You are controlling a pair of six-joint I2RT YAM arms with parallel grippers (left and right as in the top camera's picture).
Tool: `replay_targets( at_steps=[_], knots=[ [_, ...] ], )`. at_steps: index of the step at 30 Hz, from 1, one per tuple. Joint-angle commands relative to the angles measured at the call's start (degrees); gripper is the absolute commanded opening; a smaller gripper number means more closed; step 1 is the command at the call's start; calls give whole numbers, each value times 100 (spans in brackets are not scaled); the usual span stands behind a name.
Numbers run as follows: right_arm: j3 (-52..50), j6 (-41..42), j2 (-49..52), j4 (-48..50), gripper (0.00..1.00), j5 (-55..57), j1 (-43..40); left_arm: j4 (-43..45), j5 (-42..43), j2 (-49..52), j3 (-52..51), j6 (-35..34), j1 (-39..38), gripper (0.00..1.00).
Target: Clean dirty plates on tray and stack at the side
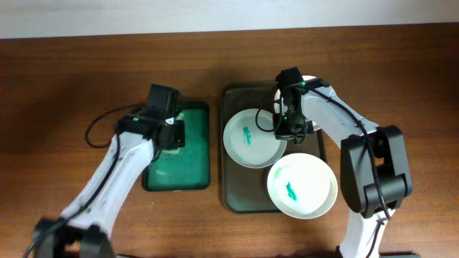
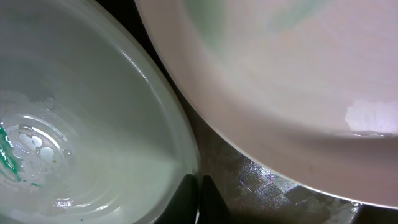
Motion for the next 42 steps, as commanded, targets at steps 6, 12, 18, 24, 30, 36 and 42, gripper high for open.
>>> replay_targets(
  at_steps=[6,12,18,24,30,36,42],
  knots=[
    [85,44,-107,-22,4,-162,31,321,354,-1102,111,614,2,0],
    [85,46,-107,-61,4,-164,31,227,356,-1091,111,654,2,0],
    [85,46,-107,-197,4,-446,33,-96,358,-879,133,654,2,0],
    [85,50,-107,-437,4,-448,33,-448,348,-549,380,649,2,0],
    [85,50,-107,-522,4,-688,33,-284,313,-555,389,649,-2,0],
    [81,52,-107,-588,4,-710,33,-304,358,-555,389,647,-2,0],
    [81,98,-107,-612,4,-730,33,-393,356,-553,389,647,-2,0]
  ],
)
